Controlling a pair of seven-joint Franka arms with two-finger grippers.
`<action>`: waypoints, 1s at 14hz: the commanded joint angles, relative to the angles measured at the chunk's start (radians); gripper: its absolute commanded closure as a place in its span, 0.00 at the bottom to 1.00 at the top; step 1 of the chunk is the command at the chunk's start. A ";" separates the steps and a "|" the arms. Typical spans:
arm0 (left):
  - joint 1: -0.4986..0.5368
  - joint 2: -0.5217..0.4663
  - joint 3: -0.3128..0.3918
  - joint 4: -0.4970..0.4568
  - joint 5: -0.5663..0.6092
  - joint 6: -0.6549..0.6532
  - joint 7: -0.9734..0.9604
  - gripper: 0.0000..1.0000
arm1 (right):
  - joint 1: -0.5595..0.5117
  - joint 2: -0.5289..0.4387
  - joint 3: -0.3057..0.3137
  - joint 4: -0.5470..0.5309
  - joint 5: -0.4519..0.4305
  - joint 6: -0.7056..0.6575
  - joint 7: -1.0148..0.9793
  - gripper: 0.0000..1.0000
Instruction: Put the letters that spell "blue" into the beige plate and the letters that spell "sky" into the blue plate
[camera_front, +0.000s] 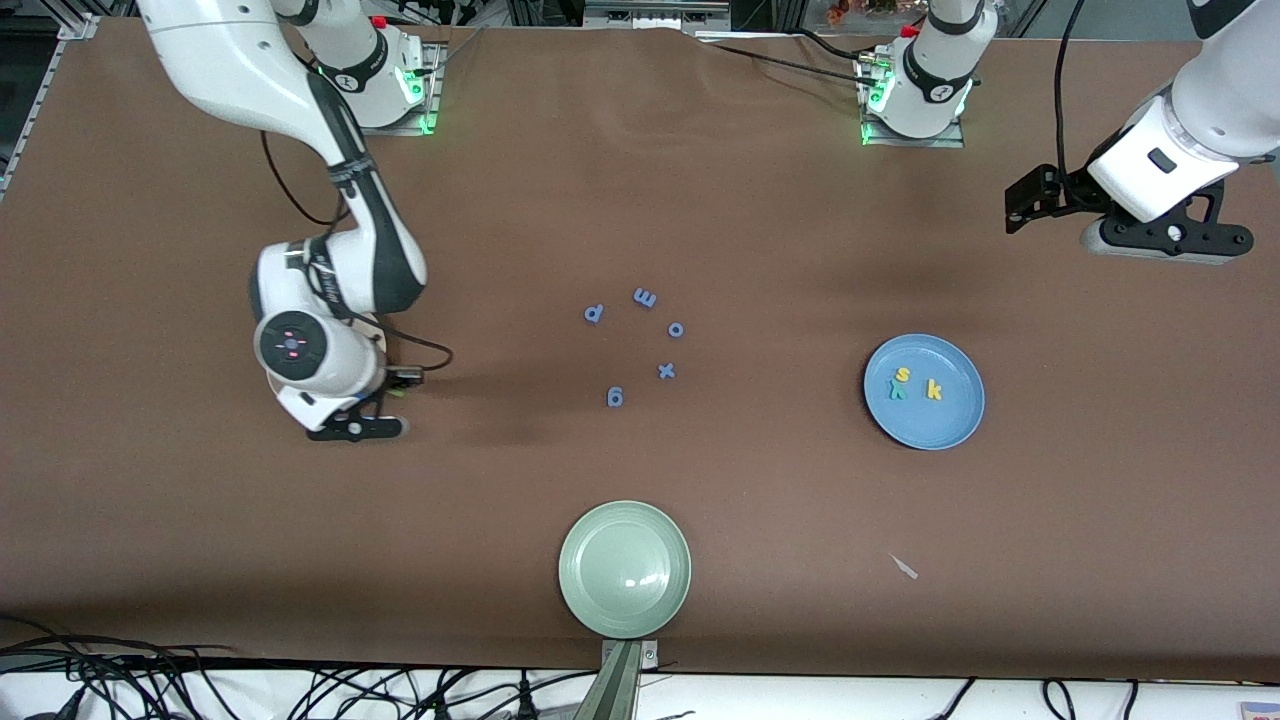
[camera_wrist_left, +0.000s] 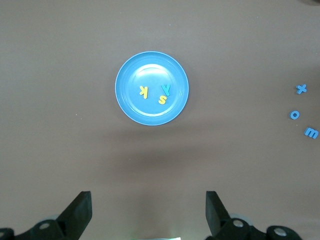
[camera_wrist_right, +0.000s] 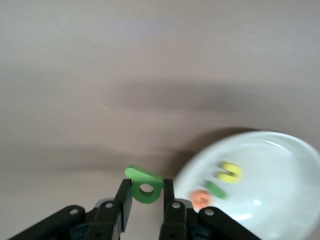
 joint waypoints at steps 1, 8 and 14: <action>0.000 0.014 0.002 0.027 -0.007 -0.016 0.026 0.00 | 0.006 -0.098 -0.049 -0.140 0.013 -0.026 -0.077 0.84; 0.002 0.014 0.005 0.027 -0.007 -0.018 0.028 0.00 | -0.004 -0.056 -0.089 -0.088 0.015 -0.121 -0.071 0.00; 0.002 0.014 0.005 0.027 -0.007 -0.024 0.028 0.00 | 0.009 -0.058 -0.083 0.241 0.013 -0.547 -0.076 0.00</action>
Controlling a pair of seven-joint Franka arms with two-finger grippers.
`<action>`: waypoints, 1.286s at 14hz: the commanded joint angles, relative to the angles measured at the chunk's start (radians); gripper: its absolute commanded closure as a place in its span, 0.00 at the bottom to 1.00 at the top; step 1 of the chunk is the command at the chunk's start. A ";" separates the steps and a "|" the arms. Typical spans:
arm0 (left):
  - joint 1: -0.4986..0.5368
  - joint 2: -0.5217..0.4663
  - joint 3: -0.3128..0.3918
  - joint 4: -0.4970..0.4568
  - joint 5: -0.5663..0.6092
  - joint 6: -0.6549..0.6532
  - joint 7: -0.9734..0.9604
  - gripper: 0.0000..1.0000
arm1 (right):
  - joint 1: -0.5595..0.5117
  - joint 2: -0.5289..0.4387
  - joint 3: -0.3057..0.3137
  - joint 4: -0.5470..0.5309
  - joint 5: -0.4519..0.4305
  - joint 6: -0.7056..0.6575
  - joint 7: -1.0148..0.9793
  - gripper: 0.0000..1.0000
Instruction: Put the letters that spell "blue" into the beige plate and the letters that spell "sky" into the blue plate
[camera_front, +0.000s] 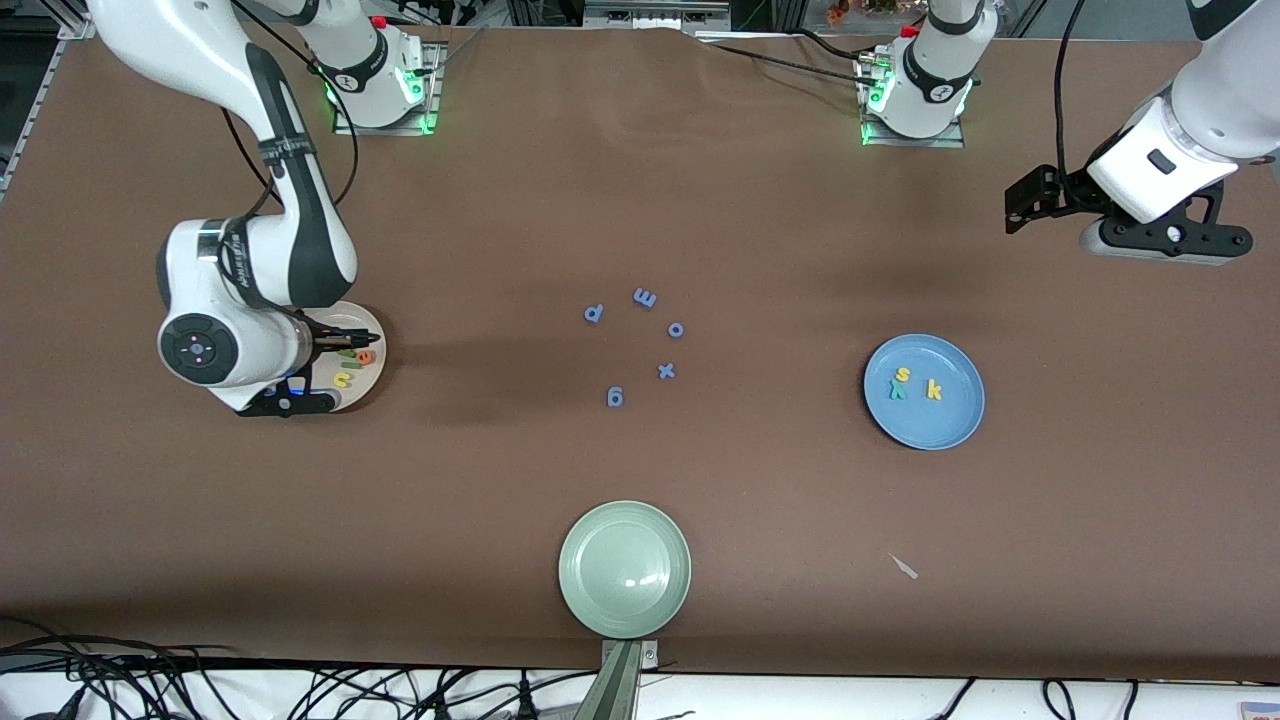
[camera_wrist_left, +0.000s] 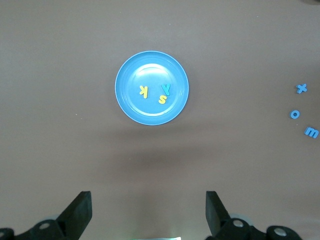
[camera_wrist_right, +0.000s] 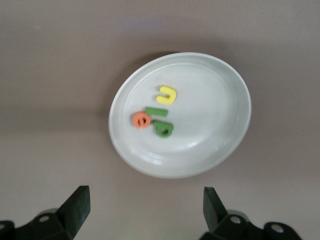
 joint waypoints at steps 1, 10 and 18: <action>0.000 0.011 0.003 0.027 -0.007 -0.027 0.024 0.00 | -0.003 -0.006 -0.001 0.166 0.011 -0.212 -0.017 0.00; 0.002 0.013 0.005 0.029 -0.007 -0.042 0.028 0.00 | -0.174 -0.340 0.169 0.055 -0.015 -0.185 -0.018 0.00; 0.002 0.013 0.003 0.029 -0.007 -0.042 0.027 0.00 | -0.320 -0.431 0.235 0.049 -0.013 -0.222 -0.020 0.00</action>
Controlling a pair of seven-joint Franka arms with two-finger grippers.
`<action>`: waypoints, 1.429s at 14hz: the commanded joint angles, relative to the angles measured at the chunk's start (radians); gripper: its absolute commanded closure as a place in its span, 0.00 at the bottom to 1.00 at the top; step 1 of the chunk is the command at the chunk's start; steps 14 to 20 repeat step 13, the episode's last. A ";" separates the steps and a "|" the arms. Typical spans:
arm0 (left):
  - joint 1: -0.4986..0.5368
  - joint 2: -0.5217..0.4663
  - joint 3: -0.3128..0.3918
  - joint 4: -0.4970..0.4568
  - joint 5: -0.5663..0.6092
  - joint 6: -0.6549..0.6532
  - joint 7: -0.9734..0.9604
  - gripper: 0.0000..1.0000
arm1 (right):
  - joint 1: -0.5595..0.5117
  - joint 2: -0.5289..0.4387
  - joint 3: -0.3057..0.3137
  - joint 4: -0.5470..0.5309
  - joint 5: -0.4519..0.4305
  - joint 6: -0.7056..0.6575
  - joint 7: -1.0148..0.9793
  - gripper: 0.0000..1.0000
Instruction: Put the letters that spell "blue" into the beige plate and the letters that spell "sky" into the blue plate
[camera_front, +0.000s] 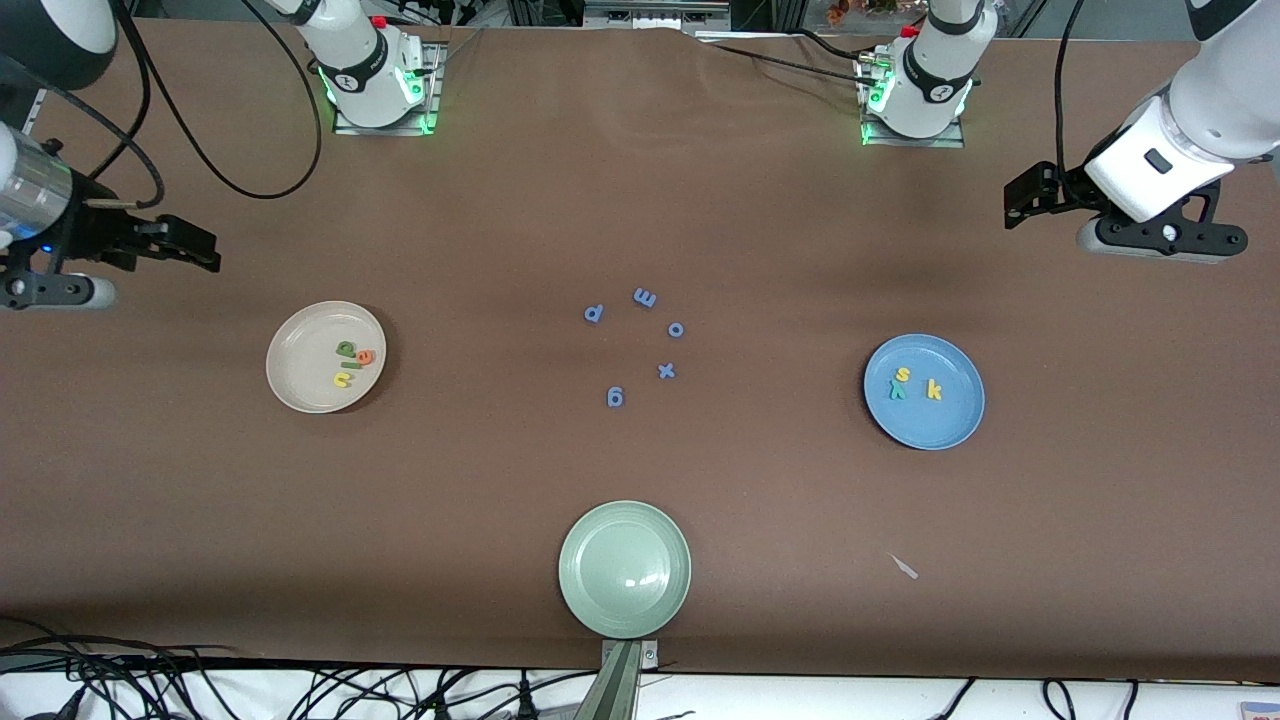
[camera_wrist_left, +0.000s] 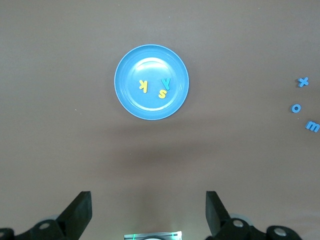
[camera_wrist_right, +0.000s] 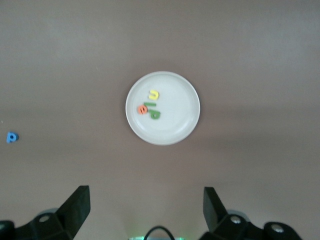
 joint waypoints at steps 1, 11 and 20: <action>0.002 0.011 0.005 0.028 -0.007 -0.020 0.021 0.00 | -0.018 -0.050 0.023 -0.036 0.000 -0.028 0.006 0.00; 0.000 0.017 0.005 0.028 -0.009 -0.017 0.018 0.00 | -0.051 -0.028 0.016 -0.034 0.003 -0.003 0.007 0.00; 0.008 0.037 0.006 0.043 -0.009 -0.013 0.018 0.00 | -0.048 -0.018 0.016 -0.033 0.001 -0.003 0.000 0.00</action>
